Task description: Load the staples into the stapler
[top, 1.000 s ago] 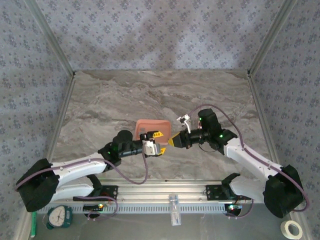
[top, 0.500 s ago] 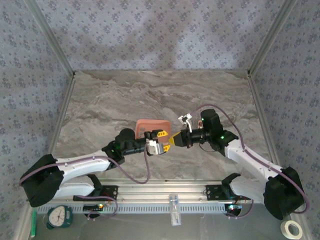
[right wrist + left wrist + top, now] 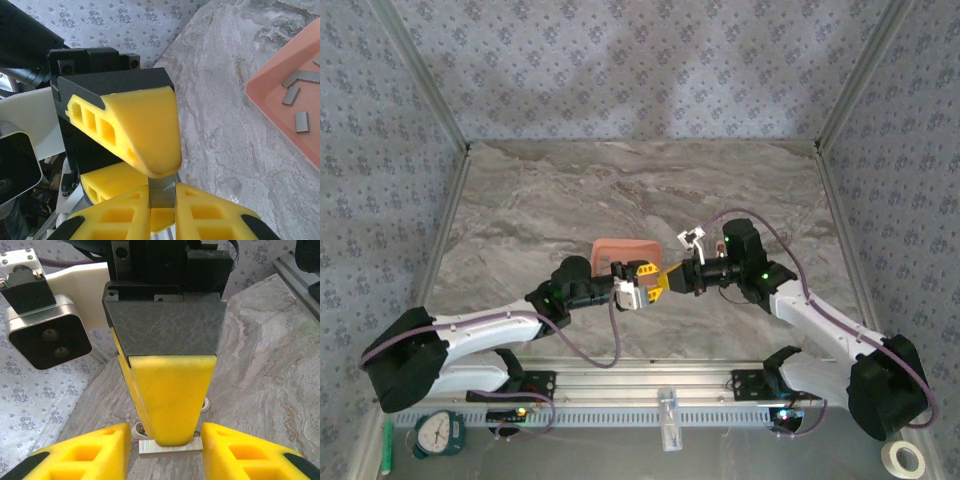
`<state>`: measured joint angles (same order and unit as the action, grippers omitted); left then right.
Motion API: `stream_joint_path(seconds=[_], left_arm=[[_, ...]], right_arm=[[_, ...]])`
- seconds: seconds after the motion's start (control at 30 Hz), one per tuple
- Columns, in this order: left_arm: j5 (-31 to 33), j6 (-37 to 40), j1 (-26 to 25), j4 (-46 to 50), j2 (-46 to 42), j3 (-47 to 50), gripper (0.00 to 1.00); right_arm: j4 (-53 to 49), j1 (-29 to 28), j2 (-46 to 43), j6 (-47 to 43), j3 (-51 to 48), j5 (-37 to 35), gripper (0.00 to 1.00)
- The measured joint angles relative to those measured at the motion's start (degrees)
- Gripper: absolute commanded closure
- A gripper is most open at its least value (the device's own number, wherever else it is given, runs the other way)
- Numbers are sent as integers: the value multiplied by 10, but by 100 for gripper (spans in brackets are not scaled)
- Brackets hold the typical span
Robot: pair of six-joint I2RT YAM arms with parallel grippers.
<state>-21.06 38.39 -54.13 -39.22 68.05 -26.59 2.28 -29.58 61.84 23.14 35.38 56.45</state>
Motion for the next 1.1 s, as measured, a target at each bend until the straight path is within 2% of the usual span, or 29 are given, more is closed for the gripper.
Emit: stream_joint_path(seconds=[0.43, 0.5, 0.57, 0.63, 0.83, 1.1], left_arm=[[0, 12, 0, 10, 0, -3, 70], [0, 13, 0, 17, 0, -8, 70], [1, 12, -1, 23, 0, -11, 71], [7, 12, -2, 41, 0, -18, 71], [35, -6, -4, 159, -13, -65, 70], [100, -71, -41, 399, 2, -185, 71]], right_arm=[[11, 3, -3, 5, -6, 4, 80], [11, 5, -4, 5, -7, 4, 74], [9, 6, -6, 7, -7, 4, 60], [-1, 14, -17, 4, -8, 3, 51], [-63, 75, -84, -13, -6, -17, 47], [-216, 155, -100, -24, 49, -140, 50]])
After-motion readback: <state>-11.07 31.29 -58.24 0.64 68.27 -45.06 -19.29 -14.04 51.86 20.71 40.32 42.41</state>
